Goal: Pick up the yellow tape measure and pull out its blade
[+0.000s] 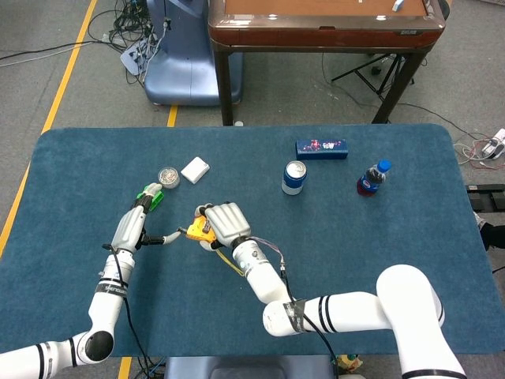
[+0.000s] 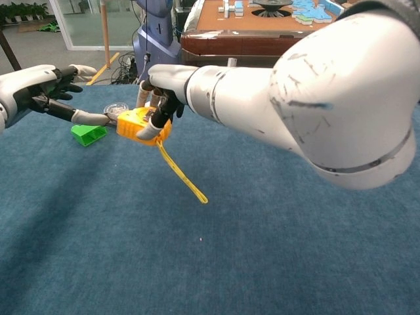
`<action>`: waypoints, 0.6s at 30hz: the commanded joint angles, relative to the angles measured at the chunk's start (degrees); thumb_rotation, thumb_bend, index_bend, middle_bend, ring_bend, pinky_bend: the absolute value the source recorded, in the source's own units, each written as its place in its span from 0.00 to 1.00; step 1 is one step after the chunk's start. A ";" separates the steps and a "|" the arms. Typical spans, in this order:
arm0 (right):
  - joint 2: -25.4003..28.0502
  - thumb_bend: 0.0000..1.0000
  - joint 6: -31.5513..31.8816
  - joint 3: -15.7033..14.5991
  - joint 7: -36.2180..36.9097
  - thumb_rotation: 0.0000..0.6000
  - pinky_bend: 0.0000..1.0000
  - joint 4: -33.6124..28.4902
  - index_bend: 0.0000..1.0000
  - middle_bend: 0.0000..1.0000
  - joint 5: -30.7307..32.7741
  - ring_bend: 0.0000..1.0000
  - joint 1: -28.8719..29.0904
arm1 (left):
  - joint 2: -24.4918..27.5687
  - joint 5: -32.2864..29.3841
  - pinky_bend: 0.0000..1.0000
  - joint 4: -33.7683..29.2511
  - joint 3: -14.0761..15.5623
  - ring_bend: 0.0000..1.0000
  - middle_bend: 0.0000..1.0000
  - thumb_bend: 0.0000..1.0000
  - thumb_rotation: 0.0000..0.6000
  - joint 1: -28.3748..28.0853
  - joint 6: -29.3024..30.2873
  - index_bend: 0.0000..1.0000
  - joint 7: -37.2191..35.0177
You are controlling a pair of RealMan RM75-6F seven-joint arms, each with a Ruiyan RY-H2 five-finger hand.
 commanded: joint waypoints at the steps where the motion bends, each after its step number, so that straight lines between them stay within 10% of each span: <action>1: 0.22 0.74 0.03 -0.07 0.03 1.00 0.29 -0.33 0.66 0.65 -0.11 0.57 -0.12 | 0.17 -0.11 0.00 0.17 -0.11 0.00 0.00 0.13 1.00 0.17 0.25 0.00 0.00; 18: 0.75 0.74 0.33 -0.24 0.32 1.00 0.29 -1.46 0.66 0.66 -0.60 0.58 -0.34 | 2.11 -1.98 0.00 1.52 -0.48 0.00 0.00 0.14 1.00 1.08 -1.59 0.05 -1.34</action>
